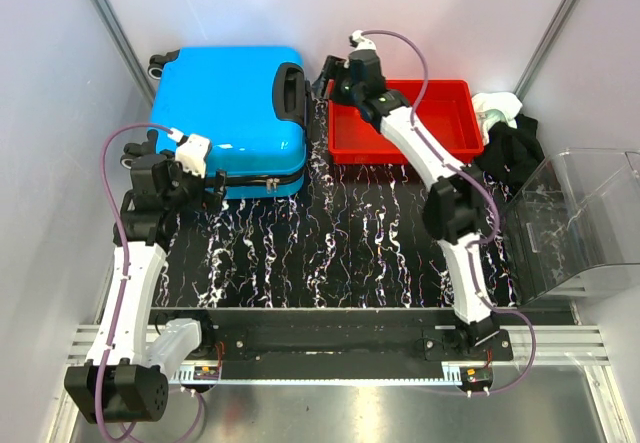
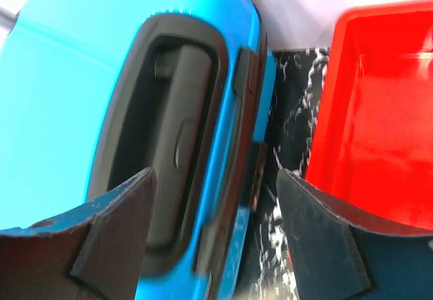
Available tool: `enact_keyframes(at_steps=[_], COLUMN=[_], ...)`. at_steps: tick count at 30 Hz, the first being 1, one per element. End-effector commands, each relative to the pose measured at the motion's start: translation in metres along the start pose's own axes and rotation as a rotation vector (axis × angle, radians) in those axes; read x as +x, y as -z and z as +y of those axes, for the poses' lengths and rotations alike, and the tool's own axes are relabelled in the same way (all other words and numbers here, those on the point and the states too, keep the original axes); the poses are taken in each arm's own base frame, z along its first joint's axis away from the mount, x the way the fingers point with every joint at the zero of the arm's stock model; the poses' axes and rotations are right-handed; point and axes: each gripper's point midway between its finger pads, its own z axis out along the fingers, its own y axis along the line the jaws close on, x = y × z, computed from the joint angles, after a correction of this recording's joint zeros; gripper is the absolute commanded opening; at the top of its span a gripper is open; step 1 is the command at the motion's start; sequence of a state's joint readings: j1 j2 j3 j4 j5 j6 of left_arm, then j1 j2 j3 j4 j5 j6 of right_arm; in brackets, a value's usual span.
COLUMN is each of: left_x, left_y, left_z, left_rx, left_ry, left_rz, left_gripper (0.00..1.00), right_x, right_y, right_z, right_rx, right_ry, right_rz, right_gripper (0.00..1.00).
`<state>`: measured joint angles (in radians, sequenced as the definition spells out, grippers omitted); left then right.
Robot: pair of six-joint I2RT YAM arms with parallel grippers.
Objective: Open, take out, and arrange the luggage
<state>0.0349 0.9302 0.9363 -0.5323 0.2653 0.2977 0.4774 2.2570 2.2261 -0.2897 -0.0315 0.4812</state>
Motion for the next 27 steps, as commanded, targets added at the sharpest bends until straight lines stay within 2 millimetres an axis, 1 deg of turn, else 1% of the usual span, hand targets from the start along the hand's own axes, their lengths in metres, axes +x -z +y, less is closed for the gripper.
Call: enact_keyframes(at_steps=[1,2,3,6,7,9,11,12,13,14,15,17,20,22,23,24,25,26,27], left_x=[-0.009,-0.007,-0.005,-0.004,-0.003,-0.004,-0.004,-0.004,-0.004,-0.004,-0.003,-0.003,-0.007,-0.012,-0.016,-0.019,-0.02,-0.024,-0.026], left_y=[0.002,0.002,0.0,-0.001,-0.001,0.0,0.0,0.0,0.0,0.001,0.001,0.002,0.005,0.009,0.012,0.013,0.014,0.016,0.016], left_z=[0.0,0.0,-0.001,0.0,0.0,0.0,0.0,0.0,0.0,0.0,0.0,0.001,0.001,0.001,0.002,0.002,0.001,0.002,0.001], left_rx=[-0.002,0.0,0.002,-0.005,-0.007,-0.01,-0.01,-0.01,-0.011,-0.014,-0.015,-0.021,-0.026,-0.027,-0.028,-0.028,-0.027,-0.027,-0.022], left_ry=[0.026,0.034,0.046,0.058,0.059,0.056,0.054,0.056,0.054,0.055,0.055,0.054,0.047,0.042,0.039,0.039,0.041,0.044,0.045], left_rz=[-0.028,-0.022,-0.016,-0.008,-0.006,-0.013,-0.019,-0.021,-0.022,-0.021,-0.021,-0.022,-0.036,-0.05,-0.06,-0.065,-0.068,-0.077,-0.082], left_gripper=[0.99,0.99,0.99,0.99,0.99,0.99,0.99,0.99,0.99,0.99,0.99,0.99,0.99,0.99,0.99,0.99,0.99,0.99,0.99], right_x=[0.005,-0.015,0.002,0.014,0.025,0.031,0.042,0.052,0.051,0.058,0.065,0.072,0.089,0.103,0.106,0.117,0.118,0.122,0.132], right_y=[-0.009,-0.004,-0.017,-0.022,-0.027,-0.03,-0.036,-0.041,-0.041,-0.042,-0.046,-0.046,-0.047,-0.049,-0.05,-0.054,-0.053,-0.055,-0.057], right_z=[0.029,0.042,0.033,0.02,0.015,0.017,0.023,0.02,0.021,0.022,0.013,0.006,-0.008,-0.017,-0.019,-0.028,-0.029,-0.033,-0.038], right_rx=[0.053,0.032,0.06,0.135,0.154,0.131,0.098,0.104,0.106,0.111,0.149,0.182,0.226,0.244,0.249,0.269,0.275,0.285,0.289], right_ry=[0.109,0.131,0.146,0.198,0.216,0.253,0.285,0.299,0.31,0.334,0.349,0.376,0.387,0.392,0.392,0.401,0.404,0.408,0.41], right_rz=[0.012,-0.042,-0.016,-0.009,0.002,0.01,0.025,0.039,0.04,0.053,0.061,0.079,0.125,0.161,0.169,0.192,0.199,0.21,0.231], right_gripper=[0.77,0.77,0.75,0.71,0.7,0.69,0.65,0.63,0.62,0.6,0.6,0.6,0.6,0.61,0.61,0.62,0.63,0.63,0.64])
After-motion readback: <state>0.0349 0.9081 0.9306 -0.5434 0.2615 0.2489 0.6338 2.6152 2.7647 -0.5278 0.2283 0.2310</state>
